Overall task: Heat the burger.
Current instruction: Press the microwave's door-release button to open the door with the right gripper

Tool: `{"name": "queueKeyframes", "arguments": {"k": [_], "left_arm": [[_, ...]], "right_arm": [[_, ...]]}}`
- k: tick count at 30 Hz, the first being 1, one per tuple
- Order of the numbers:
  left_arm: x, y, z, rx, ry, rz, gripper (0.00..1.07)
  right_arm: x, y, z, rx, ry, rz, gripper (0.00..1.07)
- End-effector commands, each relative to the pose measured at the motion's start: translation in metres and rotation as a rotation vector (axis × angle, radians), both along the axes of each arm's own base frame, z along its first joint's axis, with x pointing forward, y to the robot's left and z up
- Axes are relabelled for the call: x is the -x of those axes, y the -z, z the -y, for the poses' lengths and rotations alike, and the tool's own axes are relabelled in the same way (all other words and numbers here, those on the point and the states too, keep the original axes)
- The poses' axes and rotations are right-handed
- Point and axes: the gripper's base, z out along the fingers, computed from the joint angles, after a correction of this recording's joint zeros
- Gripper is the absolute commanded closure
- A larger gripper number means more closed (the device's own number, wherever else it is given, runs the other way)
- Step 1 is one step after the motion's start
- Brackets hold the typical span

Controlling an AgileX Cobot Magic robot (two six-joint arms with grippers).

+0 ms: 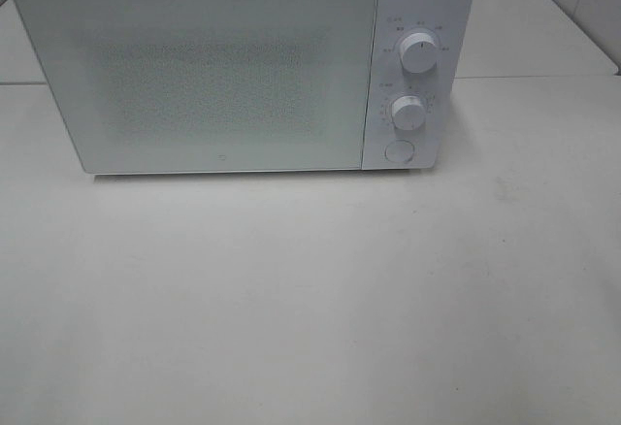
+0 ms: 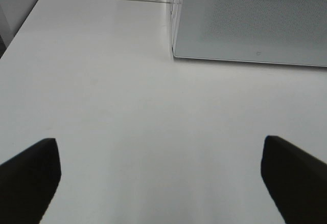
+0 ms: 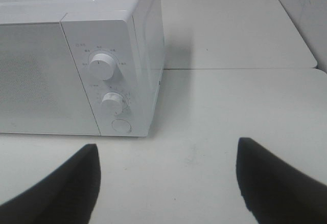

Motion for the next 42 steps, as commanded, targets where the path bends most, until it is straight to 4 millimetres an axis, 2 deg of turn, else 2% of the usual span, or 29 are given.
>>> {"name": "queueKeyframes", "arguments": {"k": [1,12,14,17,23,25,31,34,37,42], "left_arm": [[0.0,0.0,0.0,0.004,0.0,0.012,0.07],[0.0,0.0,0.0,0.004,0.0,0.012,0.07],[0.0,0.0,0.0,0.004,0.0,0.012,0.07],[0.0,0.0,0.0,0.004,0.0,0.012,0.07],[0.0,0.0,0.0,0.004,0.0,0.012,0.07],[0.0,0.0,0.0,0.004,0.0,0.012,0.07],[0.0,0.0,0.0,0.004,0.0,0.012,0.07],[0.0,0.0,0.0,0.004,0.0,0.012,0.07],[0.0,0.0,0.0,0.004,0.0,0.012,0.07],[0.0,0.0,0.0,0.004,0.0,0.012,0.07]], "right_arm": [[-0.015,0.002,0.001,0.006,0.016,0.007,0.34],[-0.05,0.009,0.002,0.01,0.048,0.032,0.34],[-0.063,0.014,0.003,0.016,0.058,0.034,0.34],[-0.073,0.018,0.003,0.018,0.065,0.04,0.34],[-0.084,0.022,0.003,0.024,0.077,0.075,0.34],[-0.092,0.033,0.005,0.029,0.101,0.146,0.34],[-0.098,0.055,0.008,0.043,0.13,0.207,0.34],[-0.099,0.066,0.009,0.051,0.143,0.224,0.34],[-0.099,0.069,0.009,0.053,0.146,0.235,0.34],[-0.098,0.091,0.012,0.073,0.171,0.255,0.34]]}}
